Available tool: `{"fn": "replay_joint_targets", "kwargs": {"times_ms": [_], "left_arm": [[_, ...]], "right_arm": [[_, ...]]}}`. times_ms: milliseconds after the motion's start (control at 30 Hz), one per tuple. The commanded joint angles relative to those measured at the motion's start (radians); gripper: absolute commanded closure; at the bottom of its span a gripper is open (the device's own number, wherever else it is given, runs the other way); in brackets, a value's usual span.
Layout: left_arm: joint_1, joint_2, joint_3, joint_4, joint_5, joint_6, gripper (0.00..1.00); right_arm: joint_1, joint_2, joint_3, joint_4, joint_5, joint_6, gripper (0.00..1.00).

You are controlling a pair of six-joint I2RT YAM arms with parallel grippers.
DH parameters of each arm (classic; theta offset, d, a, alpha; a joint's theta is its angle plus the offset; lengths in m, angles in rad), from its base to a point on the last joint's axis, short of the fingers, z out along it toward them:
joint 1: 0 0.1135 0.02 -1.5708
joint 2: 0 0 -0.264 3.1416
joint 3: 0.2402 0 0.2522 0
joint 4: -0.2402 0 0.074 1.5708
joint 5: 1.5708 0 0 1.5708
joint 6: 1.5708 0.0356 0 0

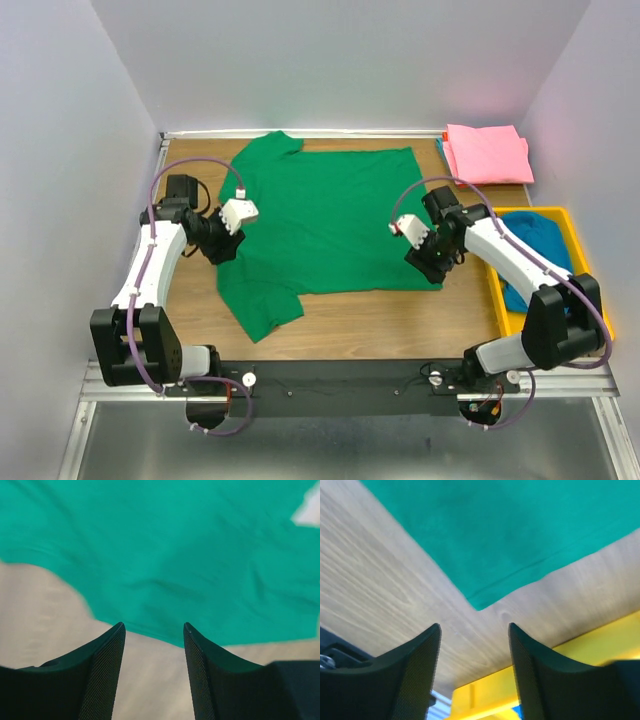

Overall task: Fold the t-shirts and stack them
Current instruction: Flatten out the tshirt

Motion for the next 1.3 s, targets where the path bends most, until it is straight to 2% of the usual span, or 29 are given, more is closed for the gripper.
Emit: {"fn": "replay_joint_targets", "kwargs": {"times_ms": [0, 133, 533, 733, 833, 967, 1067, 1200, 1267], "left_arm": [[0.006, -0.085, -0.068, -0.057, 0.051, 0.053, 0.44], [0.006, -0.138, -0.145, -0.043, 0.013, 0.062, 0.45], [0.007, -0.116, -0.16, -0.037, -0.021, 0.058, 0.46], [0.006, -0.12, -0.199, -0.06, -0.055, 0.104, 0.46], [0.004, -0.148, -0.252, -0.054, -0.105, 0.142, 0.47], [-0.009, -0.183, -0.347, -0.02, -0.187, 0.191, 0.47], [-0.031, -0.174, -0.386, 0.024, -0.242, 0.2, 0.49], [-0.049, -0.142, -0.403, 0.072, -0.279, 0.197, 0.5], [-0.094, -0.122, -0.398, 0.086, -0.28, 0.197, 0.51]], "right_arm": [[0.021, -0.003, -0.067, 0.045, 0.044, -0.087, 0.42], [0.034, 0.02, -0.11, 0.096, 0.055, -0.12, 0.5], [0.059, 0.092, -0.191, 0.209, 0.07, -0.131, 0.52], [0.061, 0.121, -0.253, 0.277, 0.11, -0.145, 0.54], [0.062, 0.123, -0.293, 0.311, 0.136, -0.153, 0.59], [0.064, 0.124, -0.305, 0.318, 0.137, -0.144, 0.73], [0.064, 0.127, -0.297, 0.318, 0.145, -0.139, 0.79], [0.065, 0.135, -0.286, 0.315, 0.148, -0.133, 0.86], [0.064, 0.14, -0.28, 0.314, 0.147, -0.128, 0.89]]}}
